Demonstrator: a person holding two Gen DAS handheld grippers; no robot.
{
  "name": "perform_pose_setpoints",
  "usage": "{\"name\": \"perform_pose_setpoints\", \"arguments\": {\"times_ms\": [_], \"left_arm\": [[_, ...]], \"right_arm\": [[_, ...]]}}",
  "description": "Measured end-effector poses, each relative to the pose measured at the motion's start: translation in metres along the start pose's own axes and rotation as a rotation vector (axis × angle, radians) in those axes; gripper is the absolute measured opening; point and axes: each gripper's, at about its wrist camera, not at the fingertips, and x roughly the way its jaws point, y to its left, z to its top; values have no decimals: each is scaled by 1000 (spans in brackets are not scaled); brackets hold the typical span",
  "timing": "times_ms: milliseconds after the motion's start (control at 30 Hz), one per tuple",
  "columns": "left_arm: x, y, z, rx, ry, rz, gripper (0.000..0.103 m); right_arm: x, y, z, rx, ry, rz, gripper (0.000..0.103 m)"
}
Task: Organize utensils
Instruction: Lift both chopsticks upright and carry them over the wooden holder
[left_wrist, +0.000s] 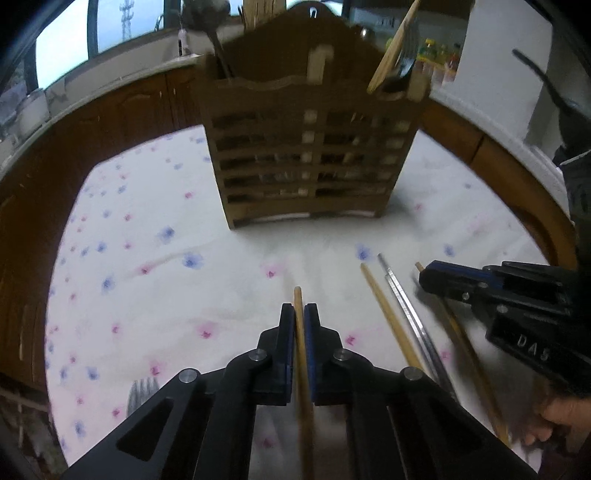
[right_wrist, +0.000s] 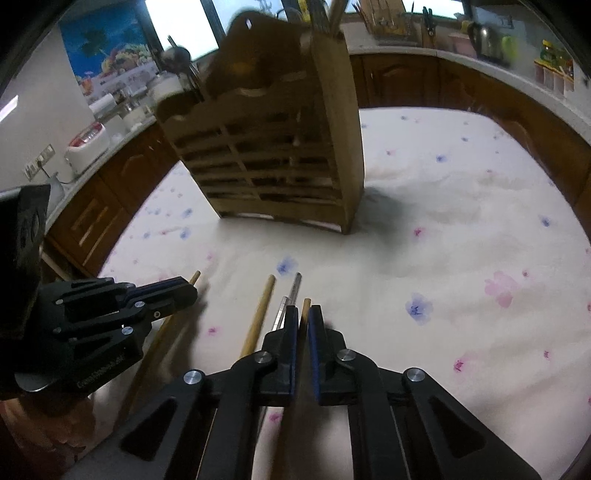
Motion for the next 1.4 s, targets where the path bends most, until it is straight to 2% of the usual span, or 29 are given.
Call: {"name": "perform_pose_setpoints", "arguments": {"times_ms": [267, 433, 767, 967, 1400], "left_arm": [[-70, 7, -12, -27, -119, -40, 4], [-124, 12, -24, -43, -206, -62, 4], [-200, 17, -50, -72, -333, -86, 4], [-220, 19, -61, -89, -364, -79, 4], [-232, 29, -59, -110, -409, -73, 4]], "right_arm": [[-58, 10, 6, 15, -123, 45, 4], [-95, 20, 8, 5, -197, 47, 4], [-164, 35, 9, -13, -363, 50, 4], [-187, 41, 8, -22, -422, 45, 4], [-198, 40, 9, -23, -462, 43, 4]]}}
